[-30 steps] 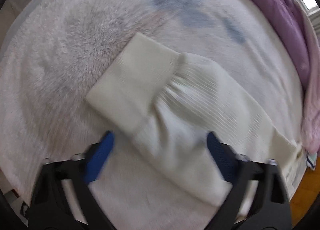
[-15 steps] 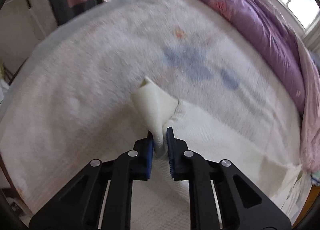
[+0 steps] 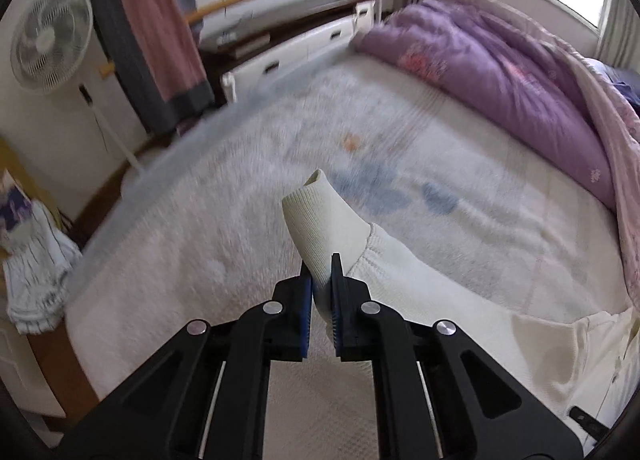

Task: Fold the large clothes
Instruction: 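Grasp the white sleeve cuff with the left tool and lift it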

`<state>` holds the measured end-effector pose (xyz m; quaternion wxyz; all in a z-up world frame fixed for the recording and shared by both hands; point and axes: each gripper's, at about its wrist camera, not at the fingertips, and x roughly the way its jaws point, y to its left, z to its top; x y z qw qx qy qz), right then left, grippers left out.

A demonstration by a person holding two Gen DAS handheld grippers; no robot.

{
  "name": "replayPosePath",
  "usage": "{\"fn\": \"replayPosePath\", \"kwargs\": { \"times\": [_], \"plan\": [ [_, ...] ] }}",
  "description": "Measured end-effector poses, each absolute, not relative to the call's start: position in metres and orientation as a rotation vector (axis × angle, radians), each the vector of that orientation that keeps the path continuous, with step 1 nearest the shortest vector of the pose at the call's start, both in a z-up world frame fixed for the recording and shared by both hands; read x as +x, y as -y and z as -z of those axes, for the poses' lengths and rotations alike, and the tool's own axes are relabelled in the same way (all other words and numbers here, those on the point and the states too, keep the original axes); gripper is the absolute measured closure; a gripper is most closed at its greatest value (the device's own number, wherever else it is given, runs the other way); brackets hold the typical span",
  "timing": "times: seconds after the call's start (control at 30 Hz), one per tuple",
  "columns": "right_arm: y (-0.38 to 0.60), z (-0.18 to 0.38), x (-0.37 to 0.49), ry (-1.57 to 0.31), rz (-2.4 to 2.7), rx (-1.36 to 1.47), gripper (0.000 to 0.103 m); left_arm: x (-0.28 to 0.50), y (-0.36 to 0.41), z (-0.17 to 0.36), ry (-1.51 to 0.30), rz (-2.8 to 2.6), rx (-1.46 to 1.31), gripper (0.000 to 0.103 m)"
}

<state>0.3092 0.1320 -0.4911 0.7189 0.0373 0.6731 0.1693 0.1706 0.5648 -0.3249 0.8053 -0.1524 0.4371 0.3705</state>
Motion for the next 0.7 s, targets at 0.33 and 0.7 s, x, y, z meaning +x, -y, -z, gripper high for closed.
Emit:
{"fn": "replayPosePath", "kwargs": {
  "times": [0.33,0.7],
  "plan": [
    [-0.128,0.520,0.316,-1.535,-0.435,0.130,0.091,0.220,-0.425,0.198,-0.724,-0.600,-0.139,0.095],
    [-0.093,0.519,0.317,-1.528,-0.464,0.351,0.094,0.292,-0.230,0.154,-0.666,-0.230,-0.081,0.095]
  ]
}}
